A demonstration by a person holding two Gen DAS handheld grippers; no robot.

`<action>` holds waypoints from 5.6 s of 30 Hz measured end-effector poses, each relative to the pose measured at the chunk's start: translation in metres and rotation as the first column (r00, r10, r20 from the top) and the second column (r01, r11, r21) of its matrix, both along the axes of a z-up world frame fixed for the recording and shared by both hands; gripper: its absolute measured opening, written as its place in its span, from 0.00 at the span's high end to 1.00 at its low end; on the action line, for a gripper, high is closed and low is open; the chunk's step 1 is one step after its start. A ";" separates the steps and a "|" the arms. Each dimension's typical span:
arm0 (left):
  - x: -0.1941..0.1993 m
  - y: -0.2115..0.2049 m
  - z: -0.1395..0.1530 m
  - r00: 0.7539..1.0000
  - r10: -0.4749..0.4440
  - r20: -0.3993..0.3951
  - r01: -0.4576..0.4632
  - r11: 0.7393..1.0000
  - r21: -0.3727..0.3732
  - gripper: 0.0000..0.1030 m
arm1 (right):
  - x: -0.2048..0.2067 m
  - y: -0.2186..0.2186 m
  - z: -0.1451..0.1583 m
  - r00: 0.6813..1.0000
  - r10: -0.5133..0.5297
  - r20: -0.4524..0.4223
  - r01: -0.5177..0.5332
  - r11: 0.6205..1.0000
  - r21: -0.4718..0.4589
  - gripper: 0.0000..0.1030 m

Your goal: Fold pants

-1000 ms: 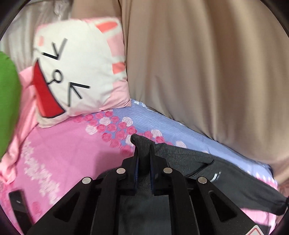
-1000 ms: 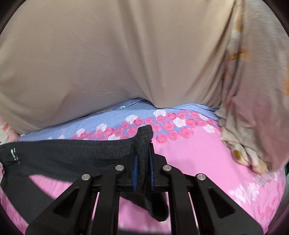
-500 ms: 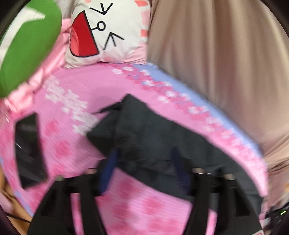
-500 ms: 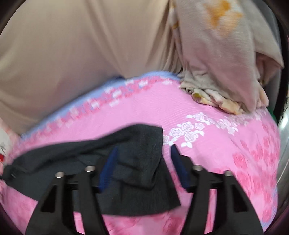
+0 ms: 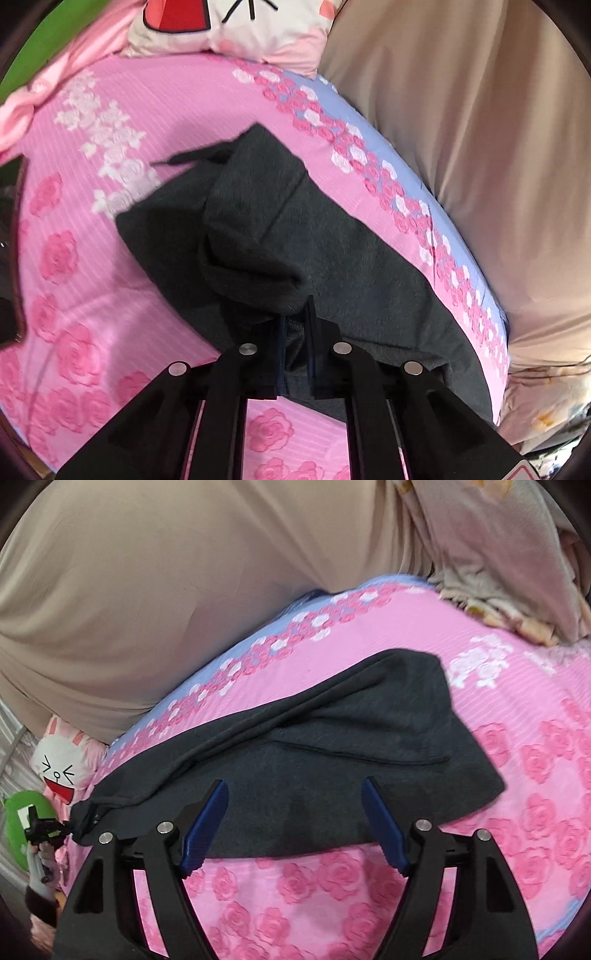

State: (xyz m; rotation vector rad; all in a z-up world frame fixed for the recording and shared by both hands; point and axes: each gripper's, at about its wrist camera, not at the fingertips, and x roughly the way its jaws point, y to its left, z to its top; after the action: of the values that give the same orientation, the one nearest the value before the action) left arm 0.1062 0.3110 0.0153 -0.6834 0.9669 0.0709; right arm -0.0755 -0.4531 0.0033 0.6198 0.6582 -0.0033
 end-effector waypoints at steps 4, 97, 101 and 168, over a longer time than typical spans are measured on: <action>-0.004 0.012 0.014 0.999 0.024 0.023 -0.024 0.999 0.025 0.95 | 0.042 0.002 0.006 1.000 0.020 -0.016 -0.018 0.994 0.108 0.22; -0.016 0.012 -0.018 1.000 0.014 -0.021 -0.011 0.991 0.131 0.98 | -0.043 -0.019 -0.034 0.950 -0.288 -0.124 0.270 0.953 -0.140 0.40; -0.022 0.017 0.000 0.996 0.048 0.069 -0.058 0.988 0.147 0.98 | -0.052 -0.020 -0.030 0.949 -0.306 -0.078 0.294 0.947 -0.128 0.40; -0.026 -0.026 -0.029 0.998 -0.063 0.000 0.063 0.990 0.124 0.94 | -0.037 0.046 0.019 0.986 -0.165 -0.011 0.154 0.939 -0.309 0.40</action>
State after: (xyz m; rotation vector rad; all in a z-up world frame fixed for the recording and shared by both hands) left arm 0.0800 0.2853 -0.0141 -0.5380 0.9717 0.0737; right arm -0.1127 -0.4068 0.0224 0.3706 0.6257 -0.2654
